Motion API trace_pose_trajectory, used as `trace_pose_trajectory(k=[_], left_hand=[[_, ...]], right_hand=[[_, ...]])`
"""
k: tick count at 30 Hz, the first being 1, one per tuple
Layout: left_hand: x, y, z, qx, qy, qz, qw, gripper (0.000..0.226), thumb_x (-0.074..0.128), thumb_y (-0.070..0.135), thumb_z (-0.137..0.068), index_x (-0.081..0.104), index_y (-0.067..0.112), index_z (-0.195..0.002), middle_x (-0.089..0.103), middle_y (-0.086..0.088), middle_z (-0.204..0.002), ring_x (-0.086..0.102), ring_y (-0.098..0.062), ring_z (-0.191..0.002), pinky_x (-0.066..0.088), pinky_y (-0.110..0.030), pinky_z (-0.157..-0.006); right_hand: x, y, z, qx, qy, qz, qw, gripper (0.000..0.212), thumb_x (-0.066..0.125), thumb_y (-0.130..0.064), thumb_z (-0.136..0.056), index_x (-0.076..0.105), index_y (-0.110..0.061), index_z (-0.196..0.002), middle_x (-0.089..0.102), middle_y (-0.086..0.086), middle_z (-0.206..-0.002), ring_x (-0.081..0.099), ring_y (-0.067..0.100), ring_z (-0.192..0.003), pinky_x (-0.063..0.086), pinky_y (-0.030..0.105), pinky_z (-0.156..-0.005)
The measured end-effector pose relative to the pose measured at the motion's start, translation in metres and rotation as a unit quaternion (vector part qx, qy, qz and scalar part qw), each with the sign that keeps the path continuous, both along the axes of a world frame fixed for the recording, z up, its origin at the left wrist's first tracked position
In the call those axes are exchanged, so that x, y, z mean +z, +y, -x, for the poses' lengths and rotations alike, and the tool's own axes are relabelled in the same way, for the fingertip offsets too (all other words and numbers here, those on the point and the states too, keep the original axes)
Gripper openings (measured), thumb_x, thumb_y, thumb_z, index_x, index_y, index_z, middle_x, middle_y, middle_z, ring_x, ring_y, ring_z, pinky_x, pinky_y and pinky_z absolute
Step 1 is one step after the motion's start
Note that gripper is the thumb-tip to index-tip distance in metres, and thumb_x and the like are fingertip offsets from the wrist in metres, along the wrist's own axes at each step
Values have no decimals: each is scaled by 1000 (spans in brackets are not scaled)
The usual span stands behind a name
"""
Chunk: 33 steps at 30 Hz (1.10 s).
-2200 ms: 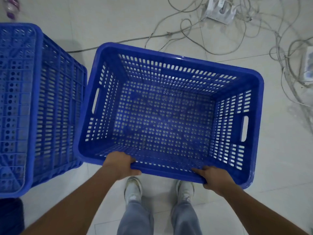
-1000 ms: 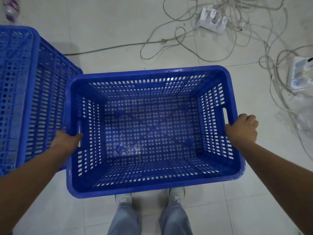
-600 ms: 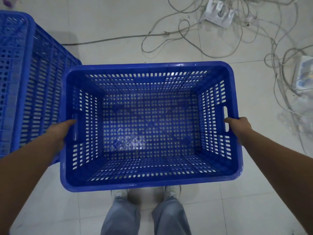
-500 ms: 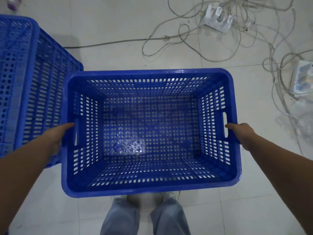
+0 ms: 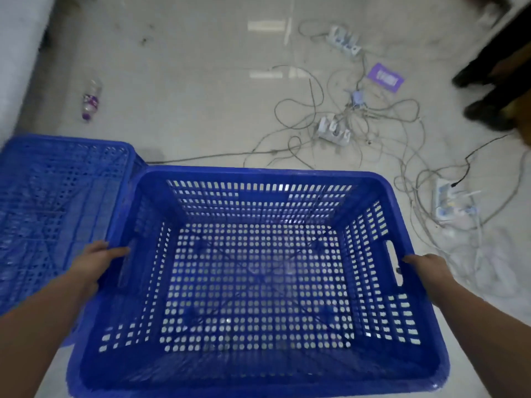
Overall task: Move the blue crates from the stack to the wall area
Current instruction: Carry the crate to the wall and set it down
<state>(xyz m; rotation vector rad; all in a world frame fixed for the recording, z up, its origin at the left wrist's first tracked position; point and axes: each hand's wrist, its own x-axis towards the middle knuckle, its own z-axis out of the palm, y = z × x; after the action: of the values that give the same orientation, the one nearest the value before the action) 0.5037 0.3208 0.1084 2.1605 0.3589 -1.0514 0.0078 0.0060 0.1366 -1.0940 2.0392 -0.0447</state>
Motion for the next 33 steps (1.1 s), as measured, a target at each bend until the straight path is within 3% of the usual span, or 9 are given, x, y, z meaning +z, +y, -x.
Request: trace_pose_trajectory(k=[2, 4, 6, 8, 13, 22, 25, 29, 33], left_hand=[[70, -15, -5, -45, -34, 12, 998, 30, 73, 19, -80, 54, 11, -103, 60, -20, -107, 64, -36, -93, 56, -51, -81], [136, -31, -11, -109, -85, 39, 990, 16, 65, 8, -87, 49, 7, -80, 57, -18, -75, 60, -31, -62, 53, -32, -57], [193, -39, -20, -154, -112, 54, 980, 28, 59, 3, -89, 45, 6, -65, 50, -9, -46, 48, -25, -40, 41, -23, -42], [252, -37, -35, -186, -120, 72, 973, 36, 55, 5, -91, 42, 5, -57, 40, -5, -32, 37, -17, -26, 36, -19, -37], [388, -24, -62, -171, -162, 133, 963, 37, 46, 5, -96, 38, 5, -60, 36, -9, -34, 29, -10, -16, 31, -15, -25], [561, 49, -74, -96, -270, 180, 941, 26, 44, 5, -97, 40, 9, -72, 30, -6, -61, 27, -7, -18, 28, -15, -29], [594, 88, -60, -52, -304, 179, 934, 24, 47, 3, -96, 42, 6, -73, 34, -8, -59, 28, -9, -19, 30, -16, -30], [617, 153, -26, 35, -329, 162, 930, 24, 48, 4, -96, 41, 5, -73, 36, -7, -53, 29, -10, -20, 30, -17, -30], [623, 227, 24, 116, -346, 143, 920, 26, 46, 2, -96, 40, 6, -71, 36, -7, -47, 29, -9, -18, 31, -15, -29]], right_hand=[[52, -1, -5, 6, -16, 27, 999, 17, 62, -16, -80, 53, -3, -75, 69, 23, -76, 68, 43, -85, 52, 62, -83], [113, 3, -17, 30, -14, 69, 997, 19, 64, -14, -81, 56, 3, -81, 68, 21, -74, 68, 42, -78, 55, 58, -80], [171, 8, -32, 52, -22, 111, 992, 28, 67, -14, -81, 52, 5, -94, 64, 22, -83, 62, 35, -66, 55, 47, -69], [225, 11, -47, 85, -25, 142, 986, 32, 69, -14, -82, 48, -1, -102, 59, 22, -89, 56, 29, -62, 49, 39, -62], [339, 14, -79, 115, -46, 216, 968, 26, 67, -14, -80, 50, -8, -99, 61, 20, -95, 61, 33, -71, 56, 48, -76], [485, -12, -148, 207, -99, 317, 920, 24, 65, -23, -80, 52, -9, -96, 67, 22, -91, 67, 40, -75, 56, 50, -78], [525, -19, -175, 252, -101, 344, 899, 27, 65, -27, -78, 59, -8, -96, 69, 17, -79, 68, 38, -75, 57, 49, -78], [565, -11, -211, 344, -92, 366, 860, 34, 63, -35, -77, 58, -8, -97, 69, 18, -91, 68, 34, -78, 56, 41, -75], [588, 28, -238, 421, -105, 362, 825, 32, 59, -31, -84, 59, -1, -95, 66, 19, -92, 66, 35, -78, 49, 31, -58]])
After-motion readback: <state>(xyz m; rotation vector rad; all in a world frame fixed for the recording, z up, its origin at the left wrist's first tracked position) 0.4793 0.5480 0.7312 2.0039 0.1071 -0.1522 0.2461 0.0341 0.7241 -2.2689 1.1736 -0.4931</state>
